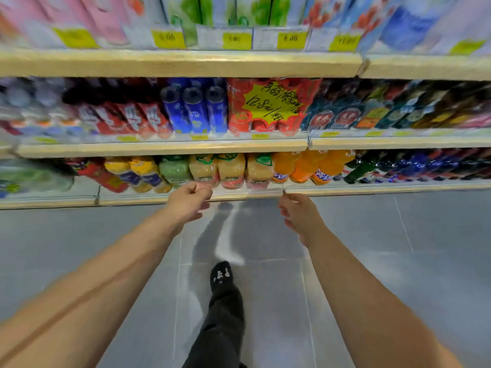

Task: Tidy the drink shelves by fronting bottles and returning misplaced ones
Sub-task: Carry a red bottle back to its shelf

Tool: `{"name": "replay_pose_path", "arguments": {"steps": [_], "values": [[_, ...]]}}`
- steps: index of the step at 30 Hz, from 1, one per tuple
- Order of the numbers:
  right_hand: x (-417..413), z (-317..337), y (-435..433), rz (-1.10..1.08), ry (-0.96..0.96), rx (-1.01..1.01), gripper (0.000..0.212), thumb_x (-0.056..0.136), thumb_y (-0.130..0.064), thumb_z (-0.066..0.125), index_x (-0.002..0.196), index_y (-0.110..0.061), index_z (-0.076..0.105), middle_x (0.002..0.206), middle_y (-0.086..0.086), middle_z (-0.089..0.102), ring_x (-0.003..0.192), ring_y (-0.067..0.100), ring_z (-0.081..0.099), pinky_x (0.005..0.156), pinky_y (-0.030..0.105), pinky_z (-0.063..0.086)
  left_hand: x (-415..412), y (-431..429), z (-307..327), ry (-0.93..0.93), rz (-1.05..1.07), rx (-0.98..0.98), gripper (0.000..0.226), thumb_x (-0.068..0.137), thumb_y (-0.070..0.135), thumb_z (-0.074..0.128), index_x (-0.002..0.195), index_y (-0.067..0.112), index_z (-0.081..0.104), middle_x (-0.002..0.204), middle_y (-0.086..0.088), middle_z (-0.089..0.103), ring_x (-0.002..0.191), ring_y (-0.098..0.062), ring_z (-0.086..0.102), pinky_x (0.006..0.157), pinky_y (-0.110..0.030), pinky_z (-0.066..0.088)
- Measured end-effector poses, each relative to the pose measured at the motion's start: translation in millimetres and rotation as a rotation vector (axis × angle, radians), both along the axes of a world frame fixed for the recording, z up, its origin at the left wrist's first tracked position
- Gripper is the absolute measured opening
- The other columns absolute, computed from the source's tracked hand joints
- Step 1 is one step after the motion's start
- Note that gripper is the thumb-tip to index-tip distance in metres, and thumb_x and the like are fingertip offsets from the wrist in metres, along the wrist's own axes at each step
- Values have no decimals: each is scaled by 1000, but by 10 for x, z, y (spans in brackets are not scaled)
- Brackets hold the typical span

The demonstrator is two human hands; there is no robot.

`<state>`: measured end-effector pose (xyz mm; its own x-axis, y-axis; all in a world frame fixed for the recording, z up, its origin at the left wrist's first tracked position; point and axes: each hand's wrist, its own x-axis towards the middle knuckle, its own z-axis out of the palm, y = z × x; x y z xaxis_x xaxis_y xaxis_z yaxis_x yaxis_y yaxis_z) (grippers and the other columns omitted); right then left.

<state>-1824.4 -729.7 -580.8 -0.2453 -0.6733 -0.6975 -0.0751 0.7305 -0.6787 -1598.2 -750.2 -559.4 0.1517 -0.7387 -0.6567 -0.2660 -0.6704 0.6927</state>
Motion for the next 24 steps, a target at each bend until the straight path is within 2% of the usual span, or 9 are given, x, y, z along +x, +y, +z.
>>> {"name": "replay_pose_path", "arguments": {"steps": [2, 3, 5, 8, 11, 13, 17, 24], "values": [[74, 176, 274, 9, -26, -33, 20, 92, -21, 59, 112, -18, 58, 94, 7, 61, 84, 17, 58, 90, 42, 52, 157, 310, 229, -7, 16, -26, 4, 93, 20, 55, 94, 16, 56, 100, -2, 62, 93, -19, 62, 83, -33, 47], [115, 258, 418, 21, -36, -36, 22, 91, -23, 60, 113, -17, 57, 98, 5, 62, 85, 17, 60, 89, 39, 52, 227, 495, 335, -9, 36, -37, 6, 93, 21, 55, 96, 16, 56, 101, -2, 62, 94, -19, 62, 84, -34, 47], [186, 411, 699, 38, -55, -15, 15, 91, -24, 59, 104, -17, 59, 100, 4, 63, 87, 15, 61, 87, 35, 50, 357, 877, 515, 8, 78, -46, 7, 95, 21, 53, 94, 16, 57, 100, -1, 62, 96, -19, 62, 88, -36, 47], [295, 612, 1166, 47, -79, 46, 9, 92, -23, 59, 86, -18, 59, 91, 4, 61, 89, 17, 60, 89, 34, 48, 567, 1498, 717, 48, 142, -9, 13, 97, 22, 51, 85, 19, 55, 98, -1, 61, 96, -19, 60, 91, -37, 46], [464, 754, 1505, 89, -59, 6, 13, 93, -22, 58, 81, -18, 59, 84, 4, 59, 78, 14, 56, 72, 27, 45, 845, 1967, 865, 51, 191, -1, 15, 98, 25, 49, 85, 20, 53, 106, -3, 60, 98, -19, 59, 88, -35, 46], [651, 825, 1633, 100, -43, -12, 13, 93, -21, 58, 80, -18, 59, 82, 4, 60, 74, 13, 55, 67, 25, 44, 1064, 2194, 942, 60, 242, -5, 13, 99, 26, 49, 90, 17, 54, 110, -4, 60, 100, -20, 58, 89, -35, 45], [1190, 942, 1732, 184, -91, -1, 6, 91, -24, 61, 88, -19, 59, 93, 2, 64, 84, 14, 61, 78, 29, 48, 1534, 2474, 1043, 59, 293, -23, 13, 98, 24, 49, 103, 13, 56, 113, -7, 61, 100, -20, 59, 87, -35, 46], [2514, 895, 1644, 276, -130, -43, 3, 92, -20, 60, 90, -18, 59, 87, 2, 63, 75, 13, 58, 71, 25, 47, 2706, 2626, 928, 35, 365, -9, 16, 98, 24, 49, 105, 14, 59, 115, -6, 63, 103, -21, 62, 90, -38, 49]]}}
